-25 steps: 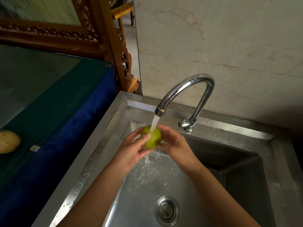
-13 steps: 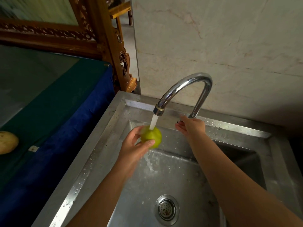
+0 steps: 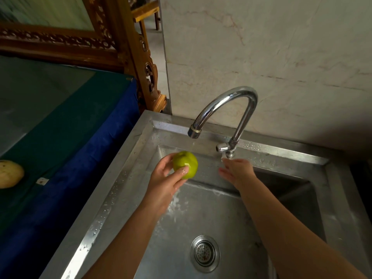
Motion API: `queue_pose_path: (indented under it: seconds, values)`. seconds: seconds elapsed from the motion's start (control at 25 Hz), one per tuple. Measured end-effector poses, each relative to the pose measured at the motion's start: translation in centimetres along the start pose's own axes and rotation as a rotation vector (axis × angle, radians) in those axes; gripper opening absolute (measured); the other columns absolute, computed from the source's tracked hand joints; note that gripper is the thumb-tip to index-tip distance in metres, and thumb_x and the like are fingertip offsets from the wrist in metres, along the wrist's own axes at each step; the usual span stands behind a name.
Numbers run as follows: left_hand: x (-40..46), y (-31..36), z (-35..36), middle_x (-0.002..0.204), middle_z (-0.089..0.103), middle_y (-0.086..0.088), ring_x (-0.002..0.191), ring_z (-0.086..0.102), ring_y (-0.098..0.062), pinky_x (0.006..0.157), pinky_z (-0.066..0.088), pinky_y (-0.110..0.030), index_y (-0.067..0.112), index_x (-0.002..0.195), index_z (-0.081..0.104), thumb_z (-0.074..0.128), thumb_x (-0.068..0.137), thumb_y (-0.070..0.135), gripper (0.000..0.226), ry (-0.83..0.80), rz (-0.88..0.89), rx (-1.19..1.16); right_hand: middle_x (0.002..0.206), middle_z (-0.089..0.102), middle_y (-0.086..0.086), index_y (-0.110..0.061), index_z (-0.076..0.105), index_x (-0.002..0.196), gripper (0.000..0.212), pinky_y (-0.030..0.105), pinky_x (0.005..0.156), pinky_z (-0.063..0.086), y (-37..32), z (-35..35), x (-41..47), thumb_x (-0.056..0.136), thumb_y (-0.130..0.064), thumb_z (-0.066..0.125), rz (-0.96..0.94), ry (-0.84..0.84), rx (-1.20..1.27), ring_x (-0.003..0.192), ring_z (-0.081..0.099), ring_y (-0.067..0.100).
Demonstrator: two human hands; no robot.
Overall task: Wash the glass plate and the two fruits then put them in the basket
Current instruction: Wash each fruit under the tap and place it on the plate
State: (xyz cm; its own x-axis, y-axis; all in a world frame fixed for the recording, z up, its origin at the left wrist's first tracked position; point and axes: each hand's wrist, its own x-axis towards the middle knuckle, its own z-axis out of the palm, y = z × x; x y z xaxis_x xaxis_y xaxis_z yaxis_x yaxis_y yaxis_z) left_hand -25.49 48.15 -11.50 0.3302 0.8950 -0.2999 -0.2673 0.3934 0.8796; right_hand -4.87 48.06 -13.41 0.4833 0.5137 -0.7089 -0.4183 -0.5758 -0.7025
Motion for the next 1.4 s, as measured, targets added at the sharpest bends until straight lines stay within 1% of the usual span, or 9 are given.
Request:
queue_pose_path:
  seconds: [0.08,0.2,0.4,0.56,0.76,0.88,1.08,1.28,1.4]
  values:
    - [-0.6,0.0,0.3,0.121,0.061,-0.005,0.107,0.063,-0.019,0.077,0.056,-0.023,0.022,0.113,0.058,0.065,0.079,0.004,0.039,0.007,0.002,0.008,0.102,0.057,0.015,-0.001,0.052,0.117,0.038,0.043,0.085,0.056,0.3,0.3,-1.5,0.084,-0.012,0.065,-0.010,-0.012,-0.026,0.091,0.066,0.032]
    - [-2.0,0.7,0.8,0.120,0.062,-0.006,0.107,0.063,-0.020,0.075,0.056,-0.024,0.022,0.111,0.058,0.067,0.077,0.001,0.040,-0.001,0.009,0.083,0.114,0.056,0.014,-0.011,0.057,0.110,0.025,0.049,0.093,0.051,1.7,0.3,-6.2,0.085,-0.013,0.063,-0.138,-0.298,-0.008,0.102,0.059,0.029]
    - [-5.1,2.8,4.2,0.117,0.062,-0.004,0.096,0.065,-0.015,0.086,0.054,-0.036,0.020,0.111,0.057,0.066,0.077,-0.004,0.042,-0.078,0.017,0.213,0.115,0.067,0.010,-0.008,0.059,0.121,0.049,0.034,0.094,0.052,2.1,-3.4,-11.9,0.076,0.007,0.067,-0.558,-0.610,-0.089,0.103,0.064,0.019]
    - [-9.1,4.1,9.3,0.118,0.063,-0.002,0.094,0.064,-0.009,0.076,0.054,-0.018,0.016,0.121,0.053,0.062,0.077,-0.010,0.051,-0.283,0.006,0.326,0.107,0.070,0.013,-0.014,0.064,0.108,0.045,0.034,0.090,0.054,1.2,-9.8,-16.7,0.070,0.008,0.073,-0.706,-0.428,-0.122,0.096,0.066,0.018]
    - [-13.6,3.4,17.3,0.113,0.061,0.008,0.087,0.067,0.004,0.070,0.051,-0.012,0.030,0.111,0.055,0.066,0.072,-0.012,0.059,-0.582,0.045,0.511,0.090,0.075,-0.011,-0.029,0.066,0.100,0.044,0.015,0.080,0.051,2.7,-19.9,-22.8,0.067,-0.002,0.078,-0.774,-0.139,-0.150,0.090,0.068,0.003]
    - [-16.0,1.6,22.4,0.114,0.063,0.013,0.097,0.064,0.006,0.076,0.049,-0.009,0.037,0.108,0.057,0.074,0.067,-0.005,0.061,-0.750,0.110,0.639,0.098,0.073,-0.006,-0.025,0.065,0.104,0.044,0.020,0.081,0.055,4.7,-25.9,-26.1,0.066,-0.008,0.080,-0.783,0.060,-0.136,0.095,0.068,0.006]
    - [-21.5,-4.5,30.7,0.114,0.066,0.014,0.107,0.061,0.000,0.083,0.049,-0.011,0.045,0.105,0.060,0.079,0.063,0.009,0.059,-1.018,0.087,0.701,0.105,0.069,0.000,-0.015,0.064,0.109,0.046,0.022,0.080,0.057,10.3,-35.9,-30.6,0.066,-0.006,0.079,-0.697,0.366,-0.058,0.094,0.065,0.004]
    - [-25.8,-11.7,37.1,0.120,0.058,0.015,0.111,0.056,-0.003,0.082,0.049,-0.012,0.049,0.104,0.055,0.078,0.064,0.014,0.058,-1.234,0.049,0.810,0.098,0.068,-0.009,-0.030,0.060,0.101,0.049,0.018,0.076,0.056,16.0,-42.7,-32.8,0.066,-0.002,0.078,-0.625,0.557,0.004,0.090,0.065,-0.001]
    - [-28.0,-15.4,39.1,0.123,0.056,0.009,0.114,0.056,-0.010,0.095,0.051,-0.027,0.044,0.110,0.054,0.077,0.067,0.009,0.061,-1.319,0.025,0.908,0.099,0.066,-0.006,-0.031,0.059,0.100,0.052,0.017,0.074,0.056,19.6,-45.2,-32.5,0.065,0.003,0.076,-0.556,0.621,0.046,0.091,0.065,0.004]
